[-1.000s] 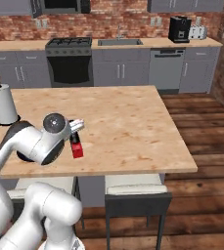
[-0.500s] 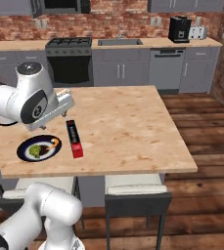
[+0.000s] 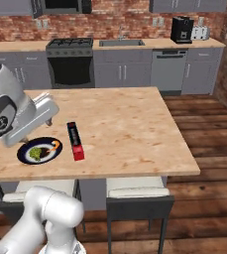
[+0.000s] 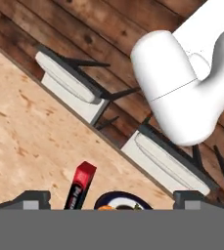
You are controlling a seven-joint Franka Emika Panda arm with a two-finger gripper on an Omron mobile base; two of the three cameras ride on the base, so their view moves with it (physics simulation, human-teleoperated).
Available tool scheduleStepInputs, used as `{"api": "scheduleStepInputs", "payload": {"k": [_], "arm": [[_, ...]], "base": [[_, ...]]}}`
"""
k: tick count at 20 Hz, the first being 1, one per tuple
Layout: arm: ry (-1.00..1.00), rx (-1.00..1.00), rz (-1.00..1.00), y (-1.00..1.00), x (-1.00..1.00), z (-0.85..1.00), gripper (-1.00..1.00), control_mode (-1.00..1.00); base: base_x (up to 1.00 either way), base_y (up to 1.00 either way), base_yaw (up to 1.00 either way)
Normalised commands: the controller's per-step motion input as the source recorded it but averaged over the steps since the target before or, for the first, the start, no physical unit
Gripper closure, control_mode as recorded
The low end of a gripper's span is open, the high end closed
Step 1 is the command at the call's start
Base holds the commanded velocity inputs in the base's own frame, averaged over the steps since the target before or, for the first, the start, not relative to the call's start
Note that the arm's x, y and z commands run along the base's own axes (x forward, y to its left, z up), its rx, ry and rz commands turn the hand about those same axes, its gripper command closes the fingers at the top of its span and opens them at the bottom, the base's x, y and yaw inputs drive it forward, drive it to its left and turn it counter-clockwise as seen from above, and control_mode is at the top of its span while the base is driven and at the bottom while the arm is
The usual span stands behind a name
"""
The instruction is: Retrieve the tupperware and aluminum foil from the cabinet and place them on the dining counter near the plate with broccoli and shrimp to prepare for storing leftovers.
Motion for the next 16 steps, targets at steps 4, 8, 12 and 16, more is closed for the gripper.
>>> {"api": "scheduleStepInputs", "payload": {"k": [4,8,12,16], "arm": [[-0.10,-0.04,0.01,0.00,-0.50,0.03,-1.00,1.00],[0.00,0.00,0.00,0.00,0.00,0.00,-1.00,1.00],[0.00,0.00,0.00,0.00,0.00,0.00,-1.00,1.00],[0.00,0.00,0.00,0.00,0.00,0.00,-1.00,1.00]], "base": [[-0.50,0.00,0.05],[-1.00,0.21,0.25],[-0.96,0.70,0.37],[-0.34,1.00,0.34]]}}
